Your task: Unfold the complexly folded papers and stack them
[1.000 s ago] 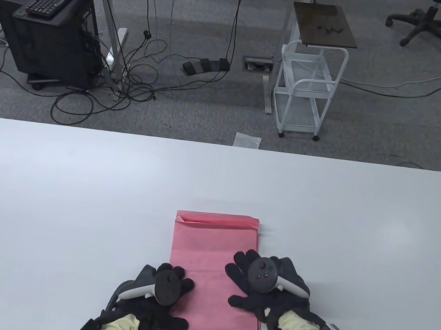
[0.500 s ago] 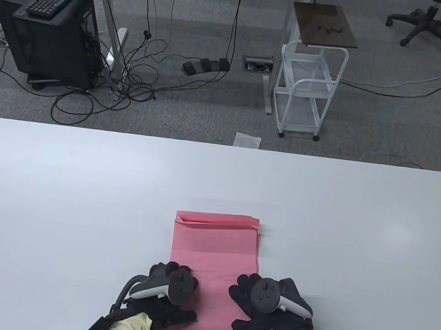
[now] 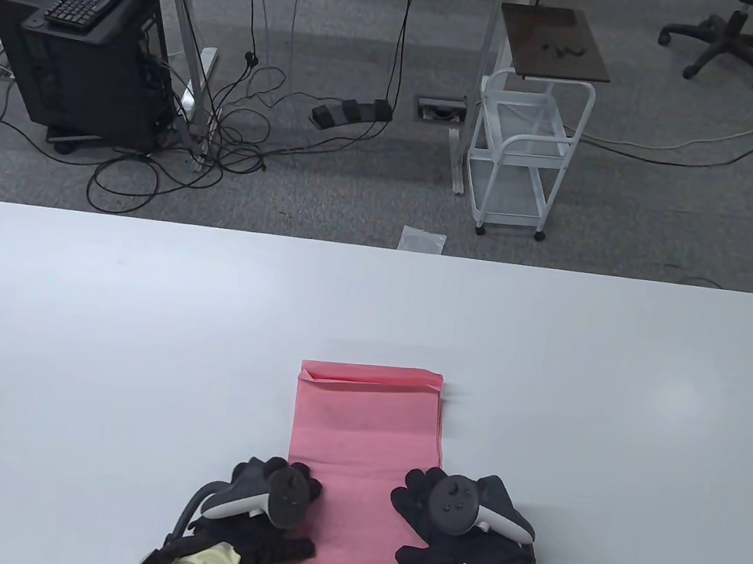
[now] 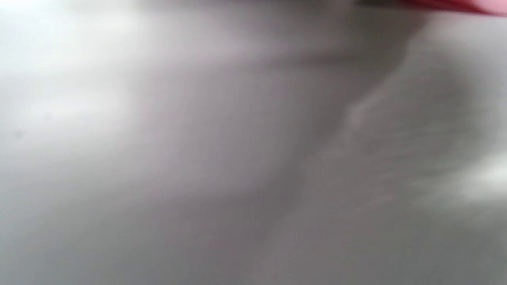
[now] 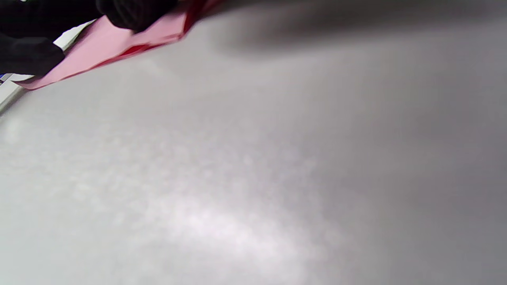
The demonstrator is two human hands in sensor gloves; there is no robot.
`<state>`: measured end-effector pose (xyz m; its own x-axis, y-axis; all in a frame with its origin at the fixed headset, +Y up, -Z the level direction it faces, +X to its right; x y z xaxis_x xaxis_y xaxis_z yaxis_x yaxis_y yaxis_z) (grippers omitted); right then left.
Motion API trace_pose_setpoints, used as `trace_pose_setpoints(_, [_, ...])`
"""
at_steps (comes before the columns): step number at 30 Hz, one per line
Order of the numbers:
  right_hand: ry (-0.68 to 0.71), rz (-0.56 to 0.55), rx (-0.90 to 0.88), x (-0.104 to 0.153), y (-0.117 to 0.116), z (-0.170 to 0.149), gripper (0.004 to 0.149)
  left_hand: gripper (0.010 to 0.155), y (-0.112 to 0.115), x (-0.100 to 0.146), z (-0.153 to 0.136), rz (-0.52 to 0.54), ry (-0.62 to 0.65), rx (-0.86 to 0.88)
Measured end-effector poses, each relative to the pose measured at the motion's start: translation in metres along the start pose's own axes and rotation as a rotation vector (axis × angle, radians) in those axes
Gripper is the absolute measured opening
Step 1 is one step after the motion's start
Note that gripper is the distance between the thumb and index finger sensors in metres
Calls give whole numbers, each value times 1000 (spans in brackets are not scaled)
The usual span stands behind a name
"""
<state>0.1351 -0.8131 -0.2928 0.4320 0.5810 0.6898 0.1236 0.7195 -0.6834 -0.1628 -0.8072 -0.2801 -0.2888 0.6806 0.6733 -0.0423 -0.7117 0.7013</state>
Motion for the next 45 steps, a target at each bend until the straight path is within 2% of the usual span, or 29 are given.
trace_pose_setpoints(3, [0,2,0,0,0,0,74,81,1,2,-7,-2,-4,36])
trace_pose_setpoints(6, [0,4,0,0,0,0,74,76,-13,7,1,-4,-16,-14])
trace_pose_setpoints(7, [-1,4,0,0,0,0,74,71,-23,10,8,81,-13,-44])
trace_pose_setpoints(9, [-1,5,1,0,0,0,74,72,-36,12,25,226,12,-52])
trace_pose_setpoints(10, [-1,6,1,0,0,0,74,71,-38,9,38,227,77,-66])
trace_pose_setpoints(12, [-1,7,0,0,0,0,74,69,-34,-4,61,118,195,-77])
trace_pose_setpoints(13, [-1,7,0,0,0,0,74,69,-30,-11,73,73,223,-77])
trace_pose_setpoints(16, [-1,12,-3,0,0,0,74,70,-27,-30,89,68,210,-124])
trace_pose_setpoints(18, [-1,13,-5,0,0,0,74,72,-25,-47,82,32,134,-172])
trace_pose_setpoints(19, [-1,13,-4,0,0,0,74,73,-28,-50,76,23,130,-139])
trace_pose_setpoints(20, [0,13,-5,0,0,0,74,71,-33,-52,66,60,100,-62])
trace_pose_setpoints(22, [-1,13,-5,0,0,0,74,66,-41,-56,46,93,27,-16])
trace_pose_setpoints(25, [-1,12,-4,0,0,0,74,62,-52,-58,6,88,-59,101])
trace_pose_setpoints(27, [-1,13,-4,0,0,0,74,61,-53,-57,-7,85,-75,158])
trace_pose_setpoints(33, [-4,13,-4,0,0,0,73,61,-63,-51,3,124,-89,110])
trace_pose_setpoints(35, [-4,13,-4,0,0,0,73,64,-67,-44,17,206,-37,57])
trace_pose_setpoints(36, [-4,14,-4,0,0,0,73,65,-65,-41,30,223,38,17])
trace_pose_setpoints(37, [-4,14,-4,0,0,0,73,66,-63,-41,39,201,100,-1])
trace_pose_setpoints(39, [-3,15,-5,-1,0,0,73,64,-53,-47,63,78,222,-26])
trace_pose_setpoints(40, [-3,15,-4,0,0,0,74,65,-50,-54,70,23,214,-39])
trace_pose_setpoints(42, [-3,15,-5,-1,0,-1,74,64,-52,-66,71,4,149,-46])
trace_pose_setpoints(45, [-3,16,-3,-1,-1,0,74,64,-69,-85,60,62,88,21])
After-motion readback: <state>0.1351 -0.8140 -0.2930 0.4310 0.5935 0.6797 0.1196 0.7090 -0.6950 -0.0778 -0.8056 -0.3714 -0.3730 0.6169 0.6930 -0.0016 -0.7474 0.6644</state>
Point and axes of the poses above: the tracker on the back of each hand, its own z axis roughly to the thumb side, its own x axis roughly from the fingertips to the wrist, y = z × x, the point moved 1 cm from there along -x, roughly from the wrist to the fingertips, and after that the axes turned 2 degrees about -y, right-handed, at the moved point
